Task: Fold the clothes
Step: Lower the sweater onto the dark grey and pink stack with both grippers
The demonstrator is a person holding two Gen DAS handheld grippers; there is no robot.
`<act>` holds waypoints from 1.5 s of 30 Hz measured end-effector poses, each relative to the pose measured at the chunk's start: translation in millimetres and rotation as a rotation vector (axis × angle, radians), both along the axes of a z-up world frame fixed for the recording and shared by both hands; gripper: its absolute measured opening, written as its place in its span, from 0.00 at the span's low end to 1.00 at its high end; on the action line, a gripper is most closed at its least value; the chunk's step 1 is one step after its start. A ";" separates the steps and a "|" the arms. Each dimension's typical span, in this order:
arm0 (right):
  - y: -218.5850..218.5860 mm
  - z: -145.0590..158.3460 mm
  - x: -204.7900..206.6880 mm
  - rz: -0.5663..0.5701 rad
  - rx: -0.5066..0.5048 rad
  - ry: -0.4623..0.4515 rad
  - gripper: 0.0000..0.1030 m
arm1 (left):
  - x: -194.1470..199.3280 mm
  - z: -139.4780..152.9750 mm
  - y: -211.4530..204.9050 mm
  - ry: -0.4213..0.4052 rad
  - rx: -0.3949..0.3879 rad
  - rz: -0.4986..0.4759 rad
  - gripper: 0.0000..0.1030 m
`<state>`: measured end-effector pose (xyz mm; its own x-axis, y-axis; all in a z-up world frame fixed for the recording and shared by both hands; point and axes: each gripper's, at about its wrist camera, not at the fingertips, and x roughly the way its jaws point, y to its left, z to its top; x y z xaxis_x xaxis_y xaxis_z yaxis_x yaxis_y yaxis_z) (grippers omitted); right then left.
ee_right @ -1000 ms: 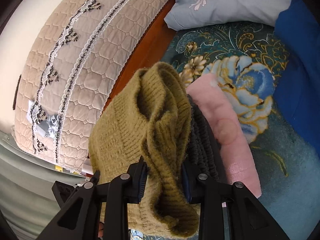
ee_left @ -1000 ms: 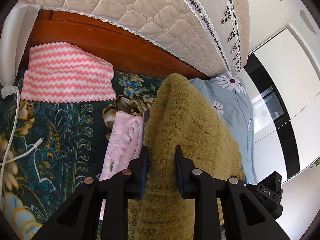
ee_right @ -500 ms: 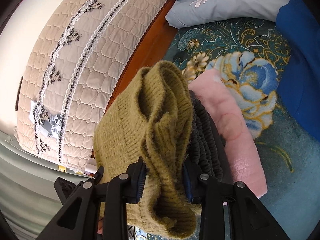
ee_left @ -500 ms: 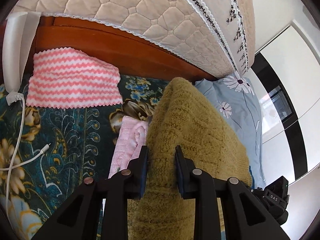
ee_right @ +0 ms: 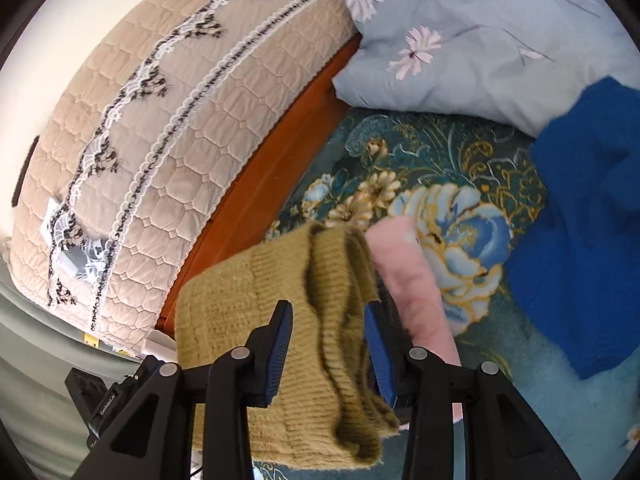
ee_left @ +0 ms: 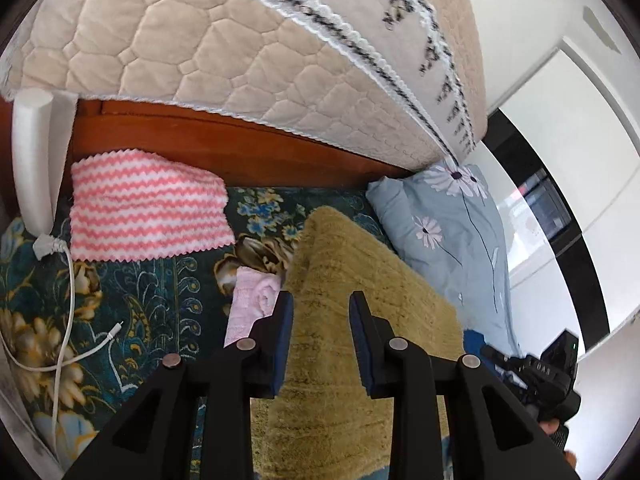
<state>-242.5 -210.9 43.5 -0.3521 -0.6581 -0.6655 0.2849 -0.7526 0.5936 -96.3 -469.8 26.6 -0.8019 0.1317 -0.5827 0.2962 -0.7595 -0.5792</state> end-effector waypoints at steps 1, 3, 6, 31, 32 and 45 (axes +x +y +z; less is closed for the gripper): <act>-12.4 6.4 1.9 0.025 0.018 0.025 0.40 | -3.5 3.6 7.8 -0.017 -0.029 -0.044 0.29; -45.7 11.8 7.1 0.102 0.098 0.053 0.40 | -10.8 5.0 23.7 -0.071 -0.105 -0.109 0.29; -96.0 3.6 18.1 0.237 0.215 0.077 0.40 | -18.9 -4.7 36.8 -0.128 -0.168 -0.146 0.29; -190.1 -43.4 -17.7 0.231 0.400 -0.013 0.40 | -34.7 -61.3 9.5 -0.099 0.065 -0.013 0.28; -189.8 -42.1 -15.7 0.224 0.401 -0.003 0.40 | -33.5 -59.2 9.4 -0.100 0.070 -0.013 0.29; -125.9 -9.9 71.6 0.143 0.207 0.136 0.40 | -4.1 -28.6 20.2 -0.115 -0.073 -0.059 0.29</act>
<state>-171.0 -336.8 33.5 -0.3607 -0.5630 -0.7436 0.4639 -0.7999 0.3807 -100.4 -449.6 -2.0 -0.7212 0.1306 -0.6803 0.3109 -0.8165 -0.4864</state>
